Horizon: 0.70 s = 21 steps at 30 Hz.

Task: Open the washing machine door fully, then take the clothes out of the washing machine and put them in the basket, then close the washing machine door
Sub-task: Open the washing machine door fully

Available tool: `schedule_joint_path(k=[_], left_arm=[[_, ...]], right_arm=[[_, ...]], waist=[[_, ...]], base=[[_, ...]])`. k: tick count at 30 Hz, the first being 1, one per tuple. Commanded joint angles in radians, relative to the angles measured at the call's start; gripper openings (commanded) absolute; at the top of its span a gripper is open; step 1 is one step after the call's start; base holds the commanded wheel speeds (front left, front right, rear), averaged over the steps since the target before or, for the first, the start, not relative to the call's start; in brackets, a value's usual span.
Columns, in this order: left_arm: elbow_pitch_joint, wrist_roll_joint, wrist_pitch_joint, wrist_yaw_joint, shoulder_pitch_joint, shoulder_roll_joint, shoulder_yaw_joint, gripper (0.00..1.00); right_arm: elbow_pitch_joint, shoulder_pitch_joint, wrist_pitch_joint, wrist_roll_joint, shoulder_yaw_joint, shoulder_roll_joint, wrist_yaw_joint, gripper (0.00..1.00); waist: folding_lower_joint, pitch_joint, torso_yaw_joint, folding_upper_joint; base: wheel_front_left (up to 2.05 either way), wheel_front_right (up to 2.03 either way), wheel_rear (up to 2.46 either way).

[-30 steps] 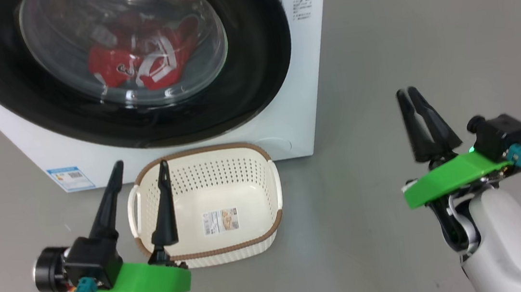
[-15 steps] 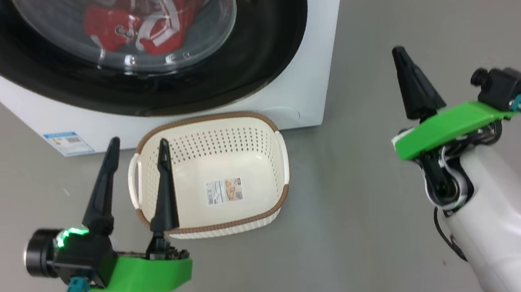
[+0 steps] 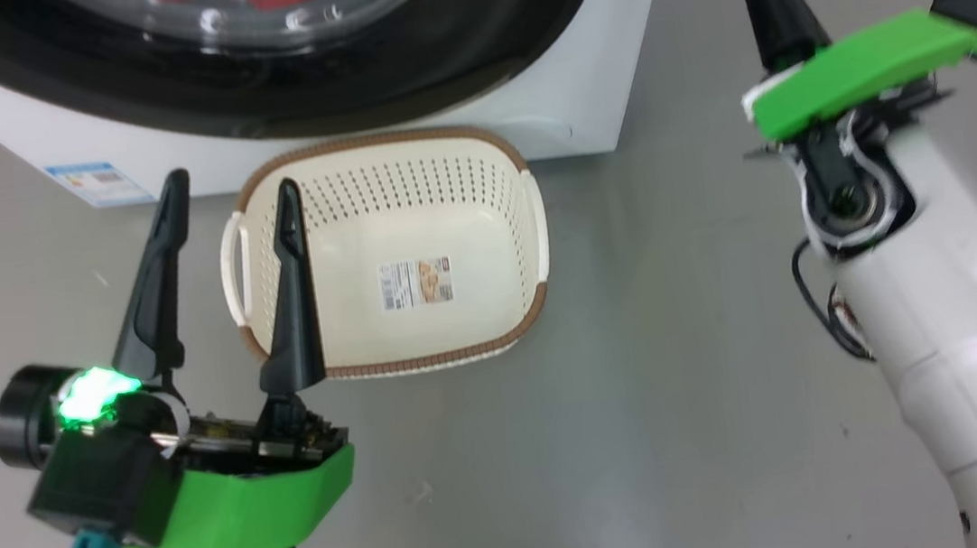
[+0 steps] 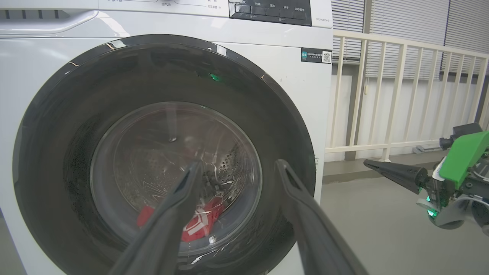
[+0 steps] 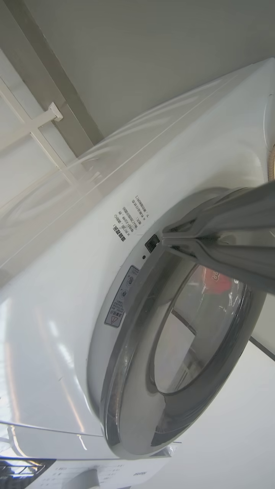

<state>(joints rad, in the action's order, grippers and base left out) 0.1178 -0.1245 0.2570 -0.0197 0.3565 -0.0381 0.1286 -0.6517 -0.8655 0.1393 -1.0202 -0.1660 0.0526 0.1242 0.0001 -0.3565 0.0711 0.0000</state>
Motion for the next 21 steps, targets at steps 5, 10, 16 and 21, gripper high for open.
schedule_joint_path(k=[5, 10, 16, 21], left_arm=[[0.075, 0.008, 0.005, -0.006, 0.033, -0.012, -0.028, 1.00], [0.071, 0.003, 0.005, -0.017, 0.035, -0.012, -0.024, 1.00], [0.065, -0.015, 0.005, -0.024, 0.043, -0.012, -0.012, 1.00], [0.051, -0.025, 0.005, -0.033, 0.057, -0.012, -0.004, 1.00]], right_arm=[[0.045, -0.084, -0.111, -0.151, 0.019, -0.016, 0.007, 0.00], [0.035, -0.151, -0.212, -0.227, 0.049, -0.014, 0.007, 0.00], [0.006, -0.230, -0.314, -0.301, 0.084, -0.013, 0.007, 0.00], [-0.021, -0.290, -0.385, -0.346, 0.096, -0.013, 0.007, 0.00]], waist=[[0.0000, -0.076, 0.009, 0.0000], [0.0000, -0.111, 0.019, 0.0000], [0.0000, -0.147, 0.036, 0.0000], [0.0000, -0.171, 0.045, 0.0000]], base=[[0.00, 0.00, 0.00], [0.00, 0.00, 0.00], [0.00, 0.00, 0.00], [0.00, 0.00, 0.00]])
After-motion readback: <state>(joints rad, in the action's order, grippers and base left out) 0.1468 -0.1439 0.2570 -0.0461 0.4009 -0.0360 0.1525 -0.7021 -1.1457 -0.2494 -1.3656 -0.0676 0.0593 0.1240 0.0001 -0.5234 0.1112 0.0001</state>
